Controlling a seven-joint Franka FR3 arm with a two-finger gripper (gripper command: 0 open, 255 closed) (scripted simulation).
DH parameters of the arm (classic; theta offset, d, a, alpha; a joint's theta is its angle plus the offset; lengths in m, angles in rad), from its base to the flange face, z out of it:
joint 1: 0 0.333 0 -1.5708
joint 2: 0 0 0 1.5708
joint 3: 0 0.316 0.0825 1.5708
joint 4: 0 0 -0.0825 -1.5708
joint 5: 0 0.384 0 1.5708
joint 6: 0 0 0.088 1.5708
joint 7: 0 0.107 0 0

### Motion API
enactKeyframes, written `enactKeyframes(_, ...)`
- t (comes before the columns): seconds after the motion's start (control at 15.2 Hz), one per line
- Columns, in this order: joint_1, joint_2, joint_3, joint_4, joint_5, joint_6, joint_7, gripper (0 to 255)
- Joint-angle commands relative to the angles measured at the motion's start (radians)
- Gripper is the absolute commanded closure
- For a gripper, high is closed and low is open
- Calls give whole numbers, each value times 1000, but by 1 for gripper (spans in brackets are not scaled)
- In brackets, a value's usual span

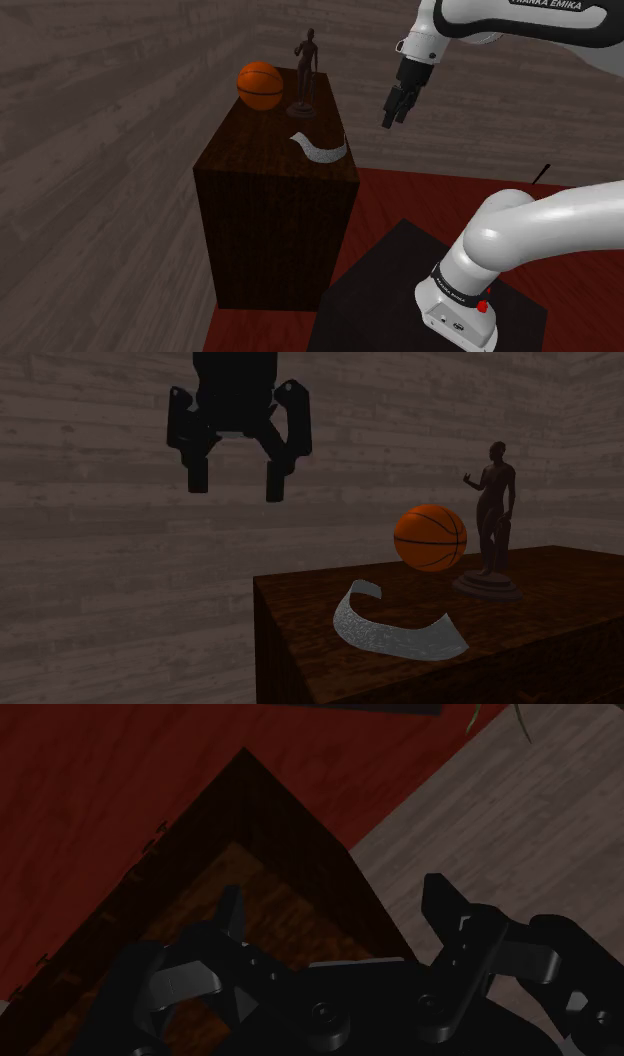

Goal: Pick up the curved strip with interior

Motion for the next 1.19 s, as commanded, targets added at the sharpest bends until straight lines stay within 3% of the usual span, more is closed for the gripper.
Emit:
enactKeyframes(0.0,0,0,0,0,0,0,0,0)
enactKeyframes(0.59,10,325,-24,121,67,207,18,0)
enactKeyframes(1.12,16,628,-49,316,148,313,15,0)
